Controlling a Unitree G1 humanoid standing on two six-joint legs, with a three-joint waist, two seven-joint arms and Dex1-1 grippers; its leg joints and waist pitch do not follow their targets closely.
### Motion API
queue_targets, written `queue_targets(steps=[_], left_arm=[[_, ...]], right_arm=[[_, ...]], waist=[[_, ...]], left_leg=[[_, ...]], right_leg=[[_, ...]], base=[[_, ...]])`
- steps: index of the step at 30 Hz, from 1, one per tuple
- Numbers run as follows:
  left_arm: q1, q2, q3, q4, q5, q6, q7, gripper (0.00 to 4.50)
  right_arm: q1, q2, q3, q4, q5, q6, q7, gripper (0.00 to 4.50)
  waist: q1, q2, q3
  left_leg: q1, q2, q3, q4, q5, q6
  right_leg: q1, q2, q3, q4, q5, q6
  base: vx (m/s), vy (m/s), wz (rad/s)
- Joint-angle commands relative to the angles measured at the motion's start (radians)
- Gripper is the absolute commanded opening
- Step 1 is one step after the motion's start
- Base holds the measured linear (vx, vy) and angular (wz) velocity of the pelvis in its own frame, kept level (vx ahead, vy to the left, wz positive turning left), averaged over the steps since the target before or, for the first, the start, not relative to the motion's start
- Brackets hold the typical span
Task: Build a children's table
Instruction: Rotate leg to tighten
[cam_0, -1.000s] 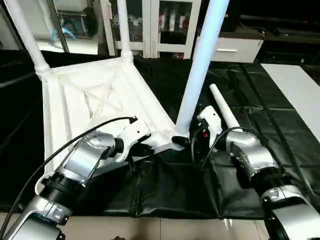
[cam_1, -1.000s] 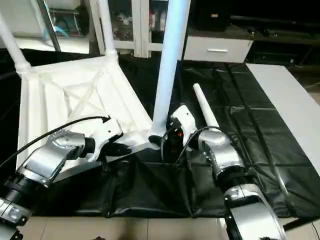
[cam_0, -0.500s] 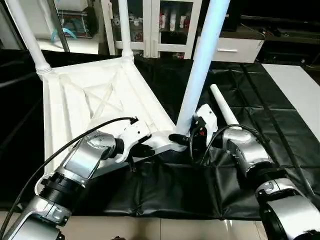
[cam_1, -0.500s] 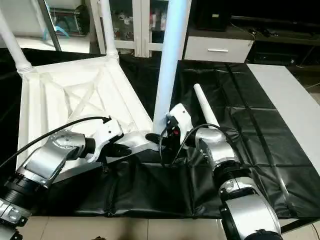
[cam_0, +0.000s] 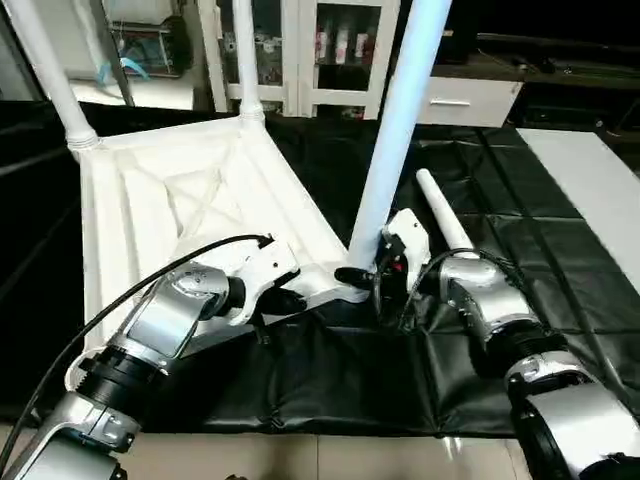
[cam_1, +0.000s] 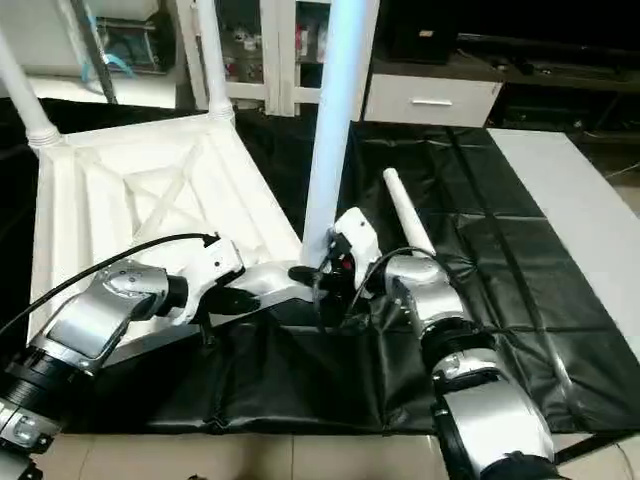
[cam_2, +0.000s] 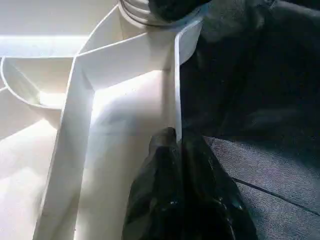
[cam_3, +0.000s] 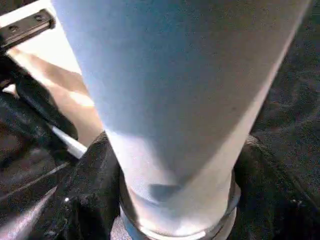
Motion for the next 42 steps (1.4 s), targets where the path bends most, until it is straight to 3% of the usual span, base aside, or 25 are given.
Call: queue_targets(steps=[1,4,7,9,14,15,17,19,21,25,28,30,32,33,34,36,38,40,42], left_arm=[[0.047,-0.005,-0.058,0.033,0.007,0.036,-0.031,0.00],[0.039,-0.019,-0.052,0.041,0.005,0.035,-0.019,0.00],[0.029,-0.031,-0.048,0.052,0.005,0.033,-0.009,0.00],[0.019,-0.043,-0.043,0.065,0.006,0.031,0.004,0.00],[-0.006,-0.075,-0.031,0.105,0.012,0.024,0.037,0.00],[-0.013,-0.084,-0.029,0.117,0.015,0.021,0.044,0.00],[-0.020,-0.096,-0.027,0.129,0.014,0.019,0.049,0.00],[-0.025,-0.103,-0.025,0.138,0.013,0.017,0.053,0.00],[-0.028,-0.108,-0.021,0.144,0.013,0.014,0.057,0.00],[-0.026,-0.116,-0.014,0.152,0.015,0.010,0.062,0.00],[-0.017,-0.116,-0.014,0.149,0.016,0.008,0.061,0.00],[-0.016,-0.117,-0.015,0.154,0.018,0.003,0.060,0.00],[-0.017,-0.119,-0.015,0.158,0.021,0.000,0.060,0.00],[-0.017,-0.119,-0.015,0.159,0.021,0.000,0.059,0.00],[-0.017,-0.118,-0.015,0.159,0.021,-0.002,0.058,0.00],[-0.018,-0.115,-0.016,0.159,0.022,-0.003,0.055,0.00],[-0.019,-0.114,-0.015,0.163,0.023,-0.008,0.055,0.00],[-0.021,-0.115,-0.014,0.171,0.026,-0.018,0.055,0.00],[-0.021,-0.116,-0.012,0.172,0.026,-0.027,0.062,0.00]], right_arm=[[-0.002,0.003,-0.071,0.061,0.002,0.008,-0.224,2.70],[0.004,0.045,-0.103,0.086,0.007,0.007,-0.387,2.69],[0.003,0.086,-0.135,0.106,0.010,-0.002,-0.554,2.69],[0.002,0.121,-0.145,0.113,-0.003,-0.017,-0.685,2.69],[-0.025,0.200,-0.194,0.153,0.009,-0.019,-0.963,2.69],[-0.033,0.222,-0.208,0.162,0.012,-0.023,-1.059,2.69],[-0.042,0.253,-0.217,0.167,0.015,-0.036,-1.142,2.69],[-0.046,0.276,-0.202,0.161,0.001,-0.056,-1.175,2.68],[-0.045,0.280,-0.206,0.156,0.002,-0.079,-1.190,2.68],[-0.049,0.284,-0.242,0.163,0.036,-0.111,-1.192,2.68],[-0.052,0.294,-0.231,0.162,0.037,-0.128,-1.144,2.68],[-0.053,0.295,-0.221,0.151,0.043,-0.141,-1.105,3.38],[-0.051,0.292,-0.219,0.137,0.049,-0.157,-1.085,3.40],[-0.051,0.289,-0.217,0.131,0.052,-0.164,-1.074,3.51],[-0.049,0.285,-0.216,0.119,0.055,-0.167,-1.068,3.67],[-0.044,0.276,-0.215,0.089,0.060,-0.164,-1.048,3.85],[-0.038,0.266,-0.208,0.067,0.055,-0.154,-1.043,3.90],[-0.016,0.234,-0.177,0.012,0.031,-0.118,-1.006,4.12],[0.036,0.198,-0.150,-0.085,0.015,-0.079,-0.952,4.12]], waist=[[-0.001,0.002,-0.048],[-0.016,0.004,-0.044],[-0.032,0.005,-0.039],[-0.038,0.010,-0.038],[-0.054,0.019,-0.035],[-0.058,0.026,-0.035],[-0.062,0.028,-0.034],[-0.057,0.030,-0.035],[-0.057,0.029,-0.033],[-0.050,0.023,-0.041],[-0.046,0.021,-0.044],[-0.045,0.024,-0.042],[-0.043,0.020,-0.043],[-0.034,0.020,-0.044],[-0.034,0.021,-0.044],[-0.034,0.019,-0.044],[-0.033,0.020,-0.046],[-0.030,0.019,-0.052],[-0.025,0.019,-0.057]], left_leg=[[0.000,0.043,-0.012,-0.068,-0.234,0.027],[0.002,0.041,-0.022,-0.074,-0.323,-0.011],[0.002,0.037,-0.032,-0.078,-0.388,-0.028],[0.010,0.036,-0.035,-0.077,-0.435,-0.031],[0.023,0.034,-0.042,-0.082,-0.533,-0.042],[0.024,0.035,-0.045,-0.085,-0.553,-0.046],[0.021,0.034,-0.050,-0.088,-0.577,-0.050],[0.040,0.035,-0.044,-0.084,-0.601,-0.045],[0.031,0.037,-0.046,-0.090,-0.607,-0.045],[0.023,0.035,-0.037,-0.087,-0.531,-0.035],[0.015,0.036,-0.031,-0.087,-0.468,-0.031],[0.013,0.036,-0.026,-0.086,-0.446,-0.029],[0.015,0.034,-0.023,-0.083,-0.440,-0.028],[0.028,0.036,-0.015,-0.079,-0.438,-0.024],[0.029,0.034,-0.012,-0.078,-0.432,-0.022],[0.014,0.033,-0.014,-0.081,-0.399,-0.017],[0.008,0.033,-0.014,-0.080,-0.371,-0.016],[0.001,0.034,-0.014,-0.079,-0.313,-0.012],[-0.004,0.034,-0.010,-0.072,-0.216,0.007]], right_leg=[[0.051,-0.069,0.055,-0.072,-0.293,-0.215],[0.046,-0.071,0.052,-0.086,-0.446,-0.158],[0.041,-0.072,0.045,-0.100,-0.560,-0.107],[0.032,-0.072,0.040,-0.111,-0.609,-0.087],[0.024,-0.065,0.027,-0.124,-0.617,-0.062],[0.026,-0.064,0.024,-0.125,-0.607,-0.060],[0.031,-0.063,0.014,-0.127,-0.591,-0.050],[0.018,-0.065,0.015,-0.135,-0.563,-0.059],[0.025,-0.065,0.015,-0.132,-0.547,-0.060],[0.027,-0.072,0.031,-0.121,-0.477,-0.088],[0.030,-0.071,0.038,-0.110,-0.406,-0.116],[0.029,-0.068,0.042,-0.105,-0.377,-0.131],[0.025,-0.067,0.046,-0.101,-0.382,-0.132],[0.014,-0.066,0.053,-0.101,-0.372,-0.147],[0.012,-0.062,0.055,-0.100,-0.366,-0.152],[0.023,-0.059,0.057,-0.092,-0.353,-0.150],[0.028,-0.060,0.058,-0.088,-0.338,-0.146],[0.035,-0.058,0.059,-0.078,-0.269,-0.153],[0.041,-0.055,0.059,-0.061,-0.134,-0.178]], base=[[0.000,0.000,0.00],[0.000,0.000,0.00],[0.000,0.000,0.00],[0.000,0.000,0.00],[0.000,0.000,0.00],[0.000,0.000,0.00],[0.000,0.000,0.00],[0.000,0.000,0.00],[0.000,0.000,0.00],[0.000,0.000,0.00],[0.000,0.000,0.00],[0.000,0.000,0.00],[0.000,0.000,0.00],[0.000,0.000,0.00],[0.000,0.000,0.00],[0.000,0.000,0.00],[0.000,0.000,0.00],[0.000,0.000,0.00],[0.000,0.000,0.00]])
